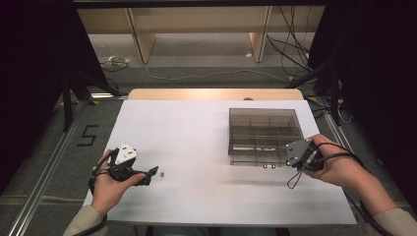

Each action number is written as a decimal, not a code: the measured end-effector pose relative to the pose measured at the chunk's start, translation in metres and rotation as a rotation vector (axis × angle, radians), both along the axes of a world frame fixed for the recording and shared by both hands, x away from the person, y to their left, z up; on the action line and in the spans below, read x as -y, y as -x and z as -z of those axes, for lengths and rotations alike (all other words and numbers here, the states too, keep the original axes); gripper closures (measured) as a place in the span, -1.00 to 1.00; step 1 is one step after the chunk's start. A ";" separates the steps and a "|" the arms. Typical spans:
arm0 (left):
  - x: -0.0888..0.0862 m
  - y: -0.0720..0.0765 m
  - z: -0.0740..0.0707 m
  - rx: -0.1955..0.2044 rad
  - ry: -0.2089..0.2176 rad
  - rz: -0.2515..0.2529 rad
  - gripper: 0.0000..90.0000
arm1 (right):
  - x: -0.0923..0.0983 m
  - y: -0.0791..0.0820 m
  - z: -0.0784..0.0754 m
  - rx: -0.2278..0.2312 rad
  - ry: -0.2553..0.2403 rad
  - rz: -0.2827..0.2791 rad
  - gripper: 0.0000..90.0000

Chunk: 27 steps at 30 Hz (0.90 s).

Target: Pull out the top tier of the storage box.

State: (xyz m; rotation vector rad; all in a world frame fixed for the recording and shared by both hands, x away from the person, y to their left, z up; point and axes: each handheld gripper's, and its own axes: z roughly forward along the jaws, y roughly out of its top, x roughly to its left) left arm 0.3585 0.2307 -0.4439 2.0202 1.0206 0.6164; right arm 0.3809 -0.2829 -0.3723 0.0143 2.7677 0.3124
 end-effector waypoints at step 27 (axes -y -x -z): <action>0.000 0.000 0.001 -0.006 0.003 0.004 -1.00 | -0.002 0.009 0.010 0.005 -0.317 0.168 0.17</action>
